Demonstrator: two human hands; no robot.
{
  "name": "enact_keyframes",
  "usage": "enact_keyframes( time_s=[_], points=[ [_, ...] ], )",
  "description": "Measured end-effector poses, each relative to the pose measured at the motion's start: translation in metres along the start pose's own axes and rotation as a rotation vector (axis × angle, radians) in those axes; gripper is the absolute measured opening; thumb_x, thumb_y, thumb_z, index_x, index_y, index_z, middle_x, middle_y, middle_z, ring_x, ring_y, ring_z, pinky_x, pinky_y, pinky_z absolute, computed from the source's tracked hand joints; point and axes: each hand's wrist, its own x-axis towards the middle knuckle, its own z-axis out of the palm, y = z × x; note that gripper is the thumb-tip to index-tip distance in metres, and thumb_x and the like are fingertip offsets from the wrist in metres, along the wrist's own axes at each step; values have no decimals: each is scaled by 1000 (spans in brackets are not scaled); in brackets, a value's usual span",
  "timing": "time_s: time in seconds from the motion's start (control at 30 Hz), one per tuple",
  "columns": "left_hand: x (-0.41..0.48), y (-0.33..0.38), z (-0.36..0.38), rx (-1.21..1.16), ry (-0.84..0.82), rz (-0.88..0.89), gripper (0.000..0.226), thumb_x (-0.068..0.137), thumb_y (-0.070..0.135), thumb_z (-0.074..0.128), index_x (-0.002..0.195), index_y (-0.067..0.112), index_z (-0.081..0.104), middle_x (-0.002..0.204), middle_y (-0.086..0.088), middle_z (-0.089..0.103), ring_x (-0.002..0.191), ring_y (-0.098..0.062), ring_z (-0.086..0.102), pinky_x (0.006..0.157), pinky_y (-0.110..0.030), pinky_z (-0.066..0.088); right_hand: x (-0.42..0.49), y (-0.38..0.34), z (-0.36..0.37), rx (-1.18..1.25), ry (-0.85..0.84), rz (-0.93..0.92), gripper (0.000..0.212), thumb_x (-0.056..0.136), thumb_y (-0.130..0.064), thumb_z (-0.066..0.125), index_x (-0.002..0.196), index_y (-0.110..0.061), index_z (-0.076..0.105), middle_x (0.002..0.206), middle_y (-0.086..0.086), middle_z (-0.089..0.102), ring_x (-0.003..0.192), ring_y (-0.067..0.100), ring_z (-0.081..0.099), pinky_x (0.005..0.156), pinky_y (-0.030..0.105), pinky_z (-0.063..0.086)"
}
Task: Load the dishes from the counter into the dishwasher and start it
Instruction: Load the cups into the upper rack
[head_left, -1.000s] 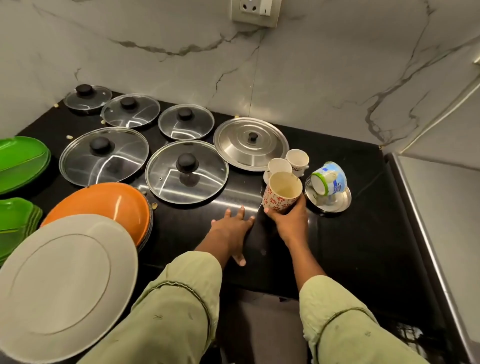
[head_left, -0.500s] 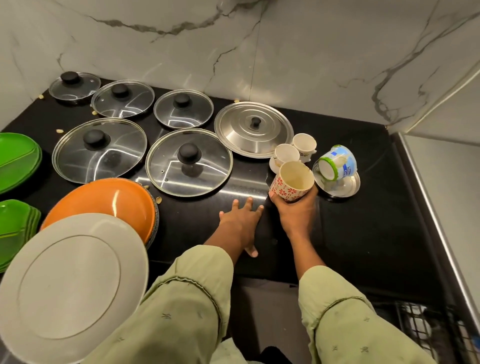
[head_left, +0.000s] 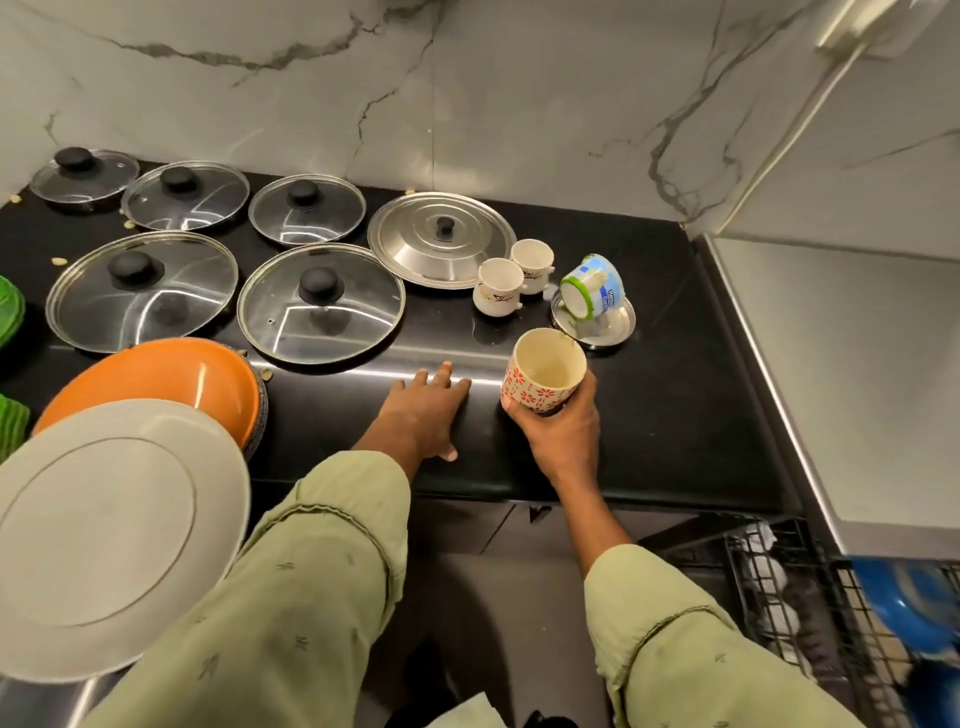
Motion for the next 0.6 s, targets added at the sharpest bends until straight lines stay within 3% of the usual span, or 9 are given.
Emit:
enact_keyframes(
  time_s=[0.23,0.47,0.6],
  points=[
    [-48,65,24,-113,250,-22,78,98,49,51,159,27,8,167,-5,-2,153,-28,5,122,-50,10,-29,24,-49,34,-34,-30,96,64,-38,89,142,-21,36,135,1,53,123,19,52,90,28,43],
    [-99,148,59,-163,261,-102,76,100,49,46,159,27,4,166,-4,-7,153,-27,-1,123,-49,5,-61,60,-119,37,-107,-77,94,62,-35,91,139,-21,40,131,2,57,118,20,55,85,25,42],
    [-128,198,84,-160,257,-117,76,100,48,46,159,28,2,166,-4,-8,153,-28,-1,123,-50,5,-85,83,-157,30,-97,-75,94,62,-43,89,140,-24,39,130,0,59,116,20,57,89,32,49]
  ],
)
